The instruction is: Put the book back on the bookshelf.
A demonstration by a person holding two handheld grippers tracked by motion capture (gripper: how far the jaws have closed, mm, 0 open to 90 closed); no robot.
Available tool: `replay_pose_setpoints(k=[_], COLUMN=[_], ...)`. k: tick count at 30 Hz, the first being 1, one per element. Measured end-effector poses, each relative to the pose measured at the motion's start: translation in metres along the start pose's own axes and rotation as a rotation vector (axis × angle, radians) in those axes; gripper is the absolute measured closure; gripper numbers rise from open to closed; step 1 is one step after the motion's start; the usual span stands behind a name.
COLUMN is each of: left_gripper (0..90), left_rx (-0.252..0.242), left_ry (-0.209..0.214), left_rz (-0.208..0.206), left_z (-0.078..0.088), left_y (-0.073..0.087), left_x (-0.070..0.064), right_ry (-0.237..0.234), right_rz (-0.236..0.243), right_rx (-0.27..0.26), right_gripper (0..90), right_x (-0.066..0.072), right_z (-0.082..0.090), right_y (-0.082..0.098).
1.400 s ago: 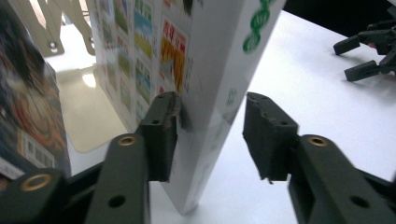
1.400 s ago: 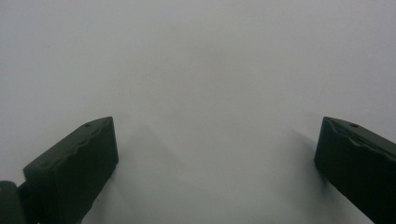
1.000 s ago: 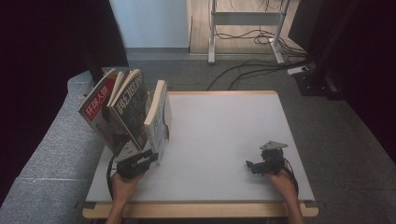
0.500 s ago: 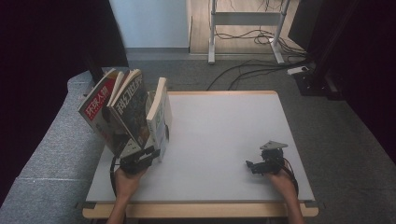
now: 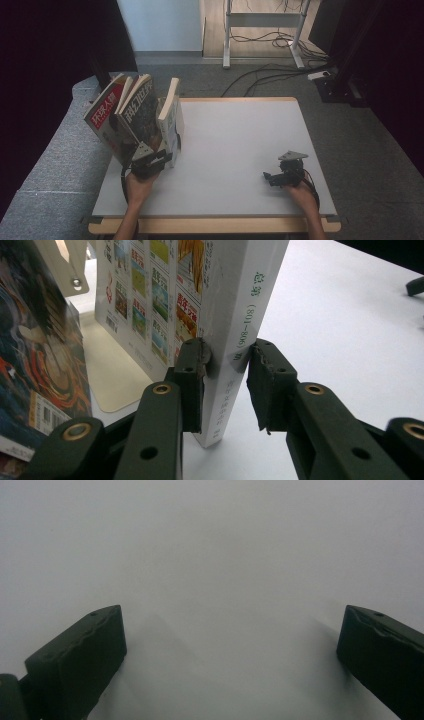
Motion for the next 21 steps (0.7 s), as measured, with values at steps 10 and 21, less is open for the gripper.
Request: replay_pose_setpoints(k=[10,21], left_gripper=[66.0,53.9], left_rx=[0.005,0.04], left_ry=[-0.007,-0.016], left_rz=[-0.002,-0.009], left_z=[-0.009,-0.015], left_y=[-0.004,-0.001], left_x=[0.0,-0.006], right_ry=[0.0,0.0], right_rz=[0.0,0.0], right_rx=[0.0,0.0], right_gripper=[0.0,0.0], right_x=[0.0,0.0], right_z=[0.0,0.0], right_y=[0.0,0.0])
Point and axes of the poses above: each handheld gripper's, and its own axes: z roughly backward along the jaws, y roughly out of its underside, x roughly to its left, the point moved 5 cm from there along -z, roughly forward along the jaws, and after that the axes turned 7 degrees about -y, right-handed, at the moved point
